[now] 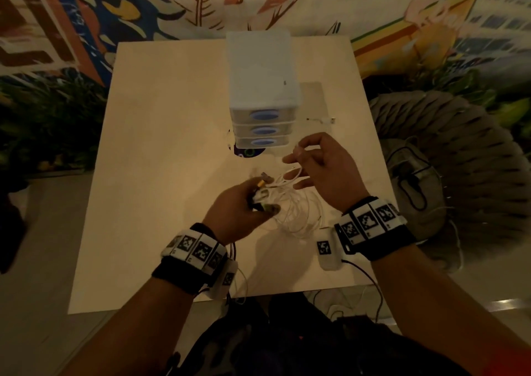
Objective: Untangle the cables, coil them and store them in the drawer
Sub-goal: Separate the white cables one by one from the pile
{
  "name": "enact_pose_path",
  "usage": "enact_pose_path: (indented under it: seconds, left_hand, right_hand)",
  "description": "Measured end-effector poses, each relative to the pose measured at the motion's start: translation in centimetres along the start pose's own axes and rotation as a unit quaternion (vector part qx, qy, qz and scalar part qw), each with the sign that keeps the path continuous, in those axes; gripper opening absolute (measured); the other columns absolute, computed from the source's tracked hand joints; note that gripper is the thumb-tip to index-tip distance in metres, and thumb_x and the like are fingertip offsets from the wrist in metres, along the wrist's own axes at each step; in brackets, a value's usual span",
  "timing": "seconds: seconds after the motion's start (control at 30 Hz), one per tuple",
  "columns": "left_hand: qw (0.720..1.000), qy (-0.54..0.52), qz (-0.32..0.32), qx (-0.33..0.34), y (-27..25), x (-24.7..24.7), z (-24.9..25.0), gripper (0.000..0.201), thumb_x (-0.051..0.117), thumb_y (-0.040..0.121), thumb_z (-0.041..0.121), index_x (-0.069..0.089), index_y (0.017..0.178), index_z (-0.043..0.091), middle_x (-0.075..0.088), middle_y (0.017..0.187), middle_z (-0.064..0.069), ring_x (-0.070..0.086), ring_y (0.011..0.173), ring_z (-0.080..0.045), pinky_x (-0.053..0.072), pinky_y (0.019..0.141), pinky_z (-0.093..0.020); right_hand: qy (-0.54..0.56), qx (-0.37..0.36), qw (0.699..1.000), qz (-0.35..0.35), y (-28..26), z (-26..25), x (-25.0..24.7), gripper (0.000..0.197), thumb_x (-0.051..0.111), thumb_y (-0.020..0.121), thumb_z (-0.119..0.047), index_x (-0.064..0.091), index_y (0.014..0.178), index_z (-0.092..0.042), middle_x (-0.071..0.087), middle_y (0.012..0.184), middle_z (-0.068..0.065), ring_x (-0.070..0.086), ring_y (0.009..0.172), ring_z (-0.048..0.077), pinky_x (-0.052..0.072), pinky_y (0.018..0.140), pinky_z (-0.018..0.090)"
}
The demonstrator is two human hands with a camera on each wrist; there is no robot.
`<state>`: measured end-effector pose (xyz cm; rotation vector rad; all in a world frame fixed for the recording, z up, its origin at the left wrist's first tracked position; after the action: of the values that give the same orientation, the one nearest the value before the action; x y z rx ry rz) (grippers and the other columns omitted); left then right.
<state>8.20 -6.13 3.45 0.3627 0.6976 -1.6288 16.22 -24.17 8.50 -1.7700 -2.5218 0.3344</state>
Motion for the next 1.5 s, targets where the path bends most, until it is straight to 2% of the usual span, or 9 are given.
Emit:
enact_pose_path:
  seconds: [0.33, 0.53, 0.7, 0.83, 0.93, 1.03, 1.13, 1.3, 1.5]
  left_hand:
    - [0.993, -0.08, 0.072, -0.041, 0.3, -0.7, -0.9, 0.026, 0.041, 0.102, 0.035, 0.059, 0.084, 0.033, 0.065, 0.099, 0.001, 0.06, 0.088, -0.029, 0.042, 0.081, -0.035]
    - [0.984, -0.173, 0.037, 0.022, 0.2, -1.2, -0.1, 0.028, 0.043, 0.104, 0.022, 0.056, 0.086, 0.006, 0.045, 0.067, 0.008, 0.04, 0.058, -0.004, 0.033, 0.065, -0.028]
    - [0.974, -0.22, 0.058, -0.009, 0.3, -1.1, -0.9, 0.029, 0.043, 0.101, 0.033, 0.063, 0.089, 0.017, 0.046, 0.068, -0.003, 0.036, 0.053, -0.009, 0.034, 0.057, -0.024]
    - [0.967, -0.155, 0.144, -0.142, 0.8, -1.8, -2.1, 0.031, 0.05, 0.103, 0.04, 0.074, 0.106, 0.021, 0.056, 0.067, 0.002, 0.047, 0.057, -0.014, 0.037, 0.062, -0.03]
    - [0.96, -0.103, 0.146, -0.218, 0.6, -2.7, -1.6, 0.047, 0.049, 0.1, 0.053, 0.073, 0.081, 0.017, 0.056, 0.059, -0.002, 0.05, 0.054, -0.02, 0.037, 0.058, -0.03]
    - [0.966, -0.113, 0.172, -0.154, 0.2, -2.5, 0.0, 0.034, 0.061, 0.096, 0.049, 0.061, 0.072, 0.024, 0.059, 0.063, 0.004, 0.055, 0.061, -0.013, 0.039, 0.061, -0.03]
    - [0.986, -0.078, 0.14, -0.049, 0.5, -1.0, 1.5, 0.018, 0.075, 0.087, 0.043, 0.061, 0.094, 0.032, 0.069, 0.088, 0.012, 0.064, 0.079, -0.004, 0.048, 0.07, -0.026]
    - [0.995, 0.017, 0.085, -0.053, 2.5, 0.6, 0.5, 0.014, 0.067, 0.093, 0.03, 0.07, 0.107, 0.031, 0.074, 0.104, 0.006, 0.068, 0.097, -0.021, 0.052, 0.083, -0.034]
    - [0.982, -0.067, 0.161, -0.075, 2.2, -0.9, 0.6, 0.034, 0.076, 0.087, 0.037, 0.051, 0.109, 0.031, 0.068, 0.082, 0.004, 0.064, 0.068, -0.014, 0.046, 0.055, -0.026]
  right_hand:
    - [-0.1, -0.036, 0.994, 0.014, 0.9, 1.8, -0.8, 0.016, 0.051, 0.103, -0.027, 0.065, 0.098, -0.021, 0.073, 0.101, -0.004, 0.071, 0.085, 0.017, 0.056, 0.077, 0.037]
    - [-0.273, 0.072, 0.958, -0.054, 1.5, 8.6, -0.7, 0.029, 0.062, 0.095, -0.04, 0.059, 0.12, -0.027, 0.067, 0.116, -0.003, 0.064, 0.102, 0.016, 0.051, 0.096, 0.039]
    - [-0.262, 0.078, 0.957, -0.099, 2.0, 8.2, 0.1, 0.019, 0.052, 0.102, -0.036, 0.066, 0.096, -0.025, 0.071, 0.093, -0.007, 0.066, 0.087, 0.014, 0.05, 0.085, 0.034]
    - [-0.269, 0.028, 0.961, -0.056, 1.7, 5.3, -0.7, 0.022, 0.052, 0.102, -0.036, 0.067, 0.09, -0.026, 0.064, 0.095, -0.016, 0.056, 0.083, -0.006, 0.037, 0.072, 0.006]
    - [-0.317, -0.035, 0.948, 0.001, 1.3, 3.3, -1.1, 0.021, 0.062, 0.095, -0.04, 0.068, 0.083, -0.026, 0.057, 0.069, -0.019, 0.052, 0.066, -0.003, 0.038, 0.063, 0.013]
    - [-0.384, -0.086, 0.919, 0.014, 1.1, 1.6, -0.9, 0.021, 0.065, 0.091, -0.043, 0.066, 0.079, -0.025, 0.056, 0.065, -0.015, 0.05, 0.06, 0.0, 0.034, 0.058, 0.008]
    - [-0.379, -0.113, 0.918, 0.007, 1.0, 0.2, -0.1, 0.02, 0.065, 0.09, -0.043, 0.064, 0.08, -0.026, 0.063, 0.073, -0.013, 0.055, 0.065, 0.002, 0.04, 0.061, 0.01]
    - [-0.301, -0.145, 0.942, 0.014, 0.3, -2.5, 0.4, 0.019, 0.062, 0.095, -0.039, 0.061, 0.085, -0.024, 0.054, 0.059, -0.006, 0.053, 0.058, 0.01, 0.048, 0.06, 0.027]
    - [-0.219, -0.166, 0.962, -0.004, -0.4, -4.7, -0.8, 0.012, 0.056, 0.1, -0.035, 0.059, 0.095, -0.025, 0.041, 0.055, -0.008, 0.037, 0.052, 0.006, 0.036, 0.055, 0.025]
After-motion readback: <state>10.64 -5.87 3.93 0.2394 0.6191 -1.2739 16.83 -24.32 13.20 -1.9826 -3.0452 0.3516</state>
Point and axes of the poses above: each hand's wrist, its own y-axis towards the middle knuckle, its own x-axis out of the palm, z = x × y, the point moved 3 cm from there along y, towards the middle knuckle
